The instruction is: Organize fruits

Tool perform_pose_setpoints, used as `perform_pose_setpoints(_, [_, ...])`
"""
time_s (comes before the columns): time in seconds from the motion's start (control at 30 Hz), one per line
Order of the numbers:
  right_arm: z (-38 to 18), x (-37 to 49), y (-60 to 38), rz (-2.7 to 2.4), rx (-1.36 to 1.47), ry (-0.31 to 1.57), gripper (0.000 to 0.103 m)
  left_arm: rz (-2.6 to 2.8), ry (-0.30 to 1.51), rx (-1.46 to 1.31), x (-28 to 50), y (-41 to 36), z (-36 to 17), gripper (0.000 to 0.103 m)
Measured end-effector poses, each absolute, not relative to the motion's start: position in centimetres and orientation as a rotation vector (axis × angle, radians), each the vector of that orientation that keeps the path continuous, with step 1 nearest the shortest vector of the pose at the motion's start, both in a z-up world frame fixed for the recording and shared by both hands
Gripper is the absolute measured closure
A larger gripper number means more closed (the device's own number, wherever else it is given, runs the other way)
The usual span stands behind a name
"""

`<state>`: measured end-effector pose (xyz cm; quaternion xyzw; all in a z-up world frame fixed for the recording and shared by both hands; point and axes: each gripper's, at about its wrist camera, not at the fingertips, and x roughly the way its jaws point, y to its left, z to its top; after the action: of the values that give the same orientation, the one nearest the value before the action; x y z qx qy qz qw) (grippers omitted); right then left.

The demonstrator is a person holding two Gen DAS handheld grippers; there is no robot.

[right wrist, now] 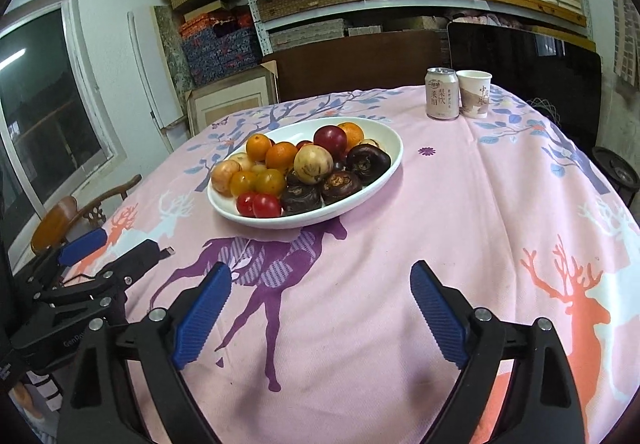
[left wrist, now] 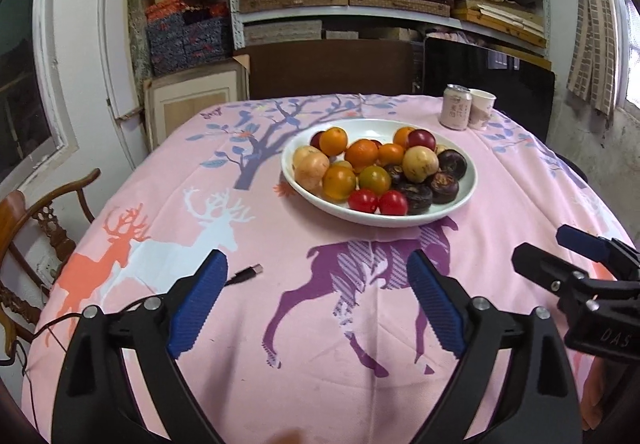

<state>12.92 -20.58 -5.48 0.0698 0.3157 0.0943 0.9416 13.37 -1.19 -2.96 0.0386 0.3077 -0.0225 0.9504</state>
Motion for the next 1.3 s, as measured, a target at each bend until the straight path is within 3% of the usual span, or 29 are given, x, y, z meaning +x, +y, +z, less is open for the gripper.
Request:
perform_pose_setpoints(0.17, [-5.67,12.94,-20.36,0.174,0.133,0.660,0.007,-0.079,0.623,0.065,13.29,-1.29,-2.74,0.004])
perform_pose_setpoints(1.3, [-5.67,12.75,-20.17,0.186,0.127,0.677,0.005,-0.104,0.630,0.031,13.78,-1.14,-2.20,0.004])
